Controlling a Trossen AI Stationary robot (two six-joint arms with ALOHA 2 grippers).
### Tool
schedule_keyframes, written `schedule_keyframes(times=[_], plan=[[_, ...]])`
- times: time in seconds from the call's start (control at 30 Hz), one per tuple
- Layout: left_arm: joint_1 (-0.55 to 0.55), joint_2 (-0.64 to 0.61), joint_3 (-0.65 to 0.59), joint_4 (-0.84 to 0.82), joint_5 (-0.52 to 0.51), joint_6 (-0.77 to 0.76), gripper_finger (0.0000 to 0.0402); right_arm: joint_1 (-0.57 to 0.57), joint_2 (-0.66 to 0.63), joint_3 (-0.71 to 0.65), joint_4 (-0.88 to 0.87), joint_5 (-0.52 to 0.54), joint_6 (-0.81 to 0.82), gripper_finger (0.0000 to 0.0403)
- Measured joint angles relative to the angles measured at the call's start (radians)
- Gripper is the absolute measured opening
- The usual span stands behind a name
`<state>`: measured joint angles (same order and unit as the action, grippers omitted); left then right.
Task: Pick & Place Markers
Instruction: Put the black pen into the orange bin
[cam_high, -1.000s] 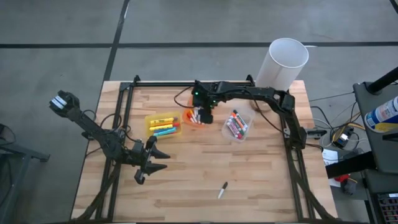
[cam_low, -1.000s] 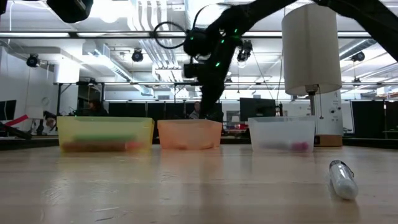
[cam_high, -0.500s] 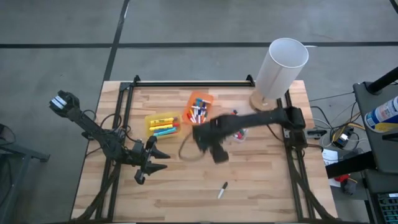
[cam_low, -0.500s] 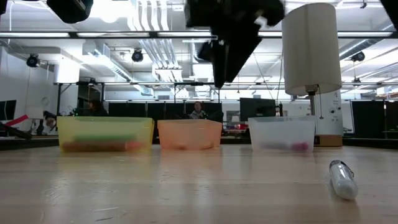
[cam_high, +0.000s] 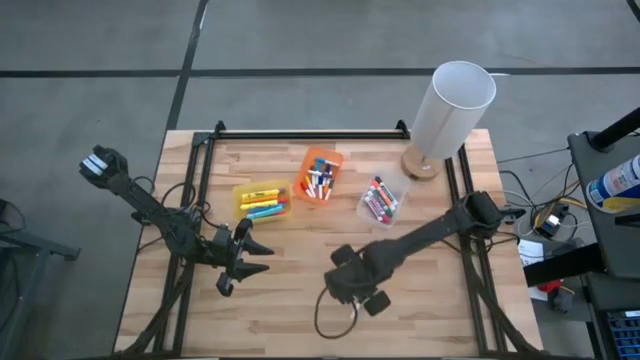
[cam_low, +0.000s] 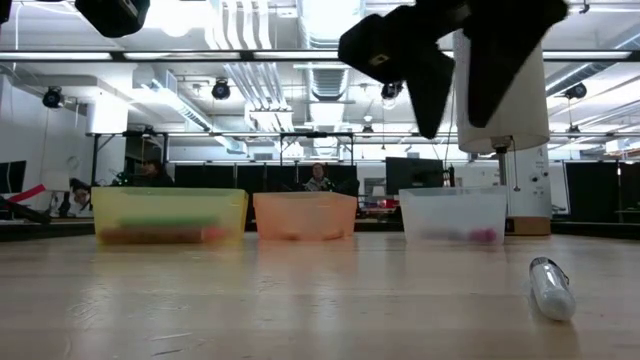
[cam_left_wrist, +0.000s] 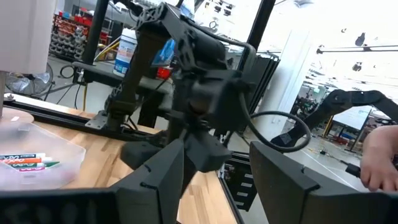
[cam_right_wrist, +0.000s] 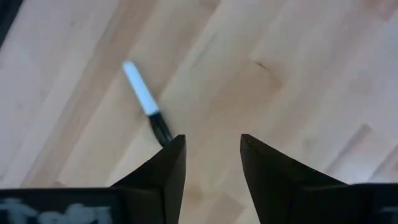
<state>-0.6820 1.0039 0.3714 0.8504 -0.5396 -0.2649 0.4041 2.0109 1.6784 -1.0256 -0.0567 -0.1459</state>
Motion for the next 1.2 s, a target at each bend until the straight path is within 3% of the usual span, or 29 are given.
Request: schedule_keyframes(times=[0.37, 0.93, 1.2], plan=[[0.000, 0.000, 0.000, 0.002, 0.000, 0.000, 0.0179, 0.109, 0.001, -0.143, 0.210, 0.000, 0.041, 0.0132], [0.000, 0.000, 0.000, 0.000, 0.000, 0.000, 0.0179, 0.117, 0.001, -0.307, 0.425, -0.017, 0.050, 0.0129], [0.000, 0.000, 0.000, 0.000, 0.000, 0.000, 0.0179, 0.117, 0.001, -0.372, 0.469, -0.020, 0.067, 0.0106]])
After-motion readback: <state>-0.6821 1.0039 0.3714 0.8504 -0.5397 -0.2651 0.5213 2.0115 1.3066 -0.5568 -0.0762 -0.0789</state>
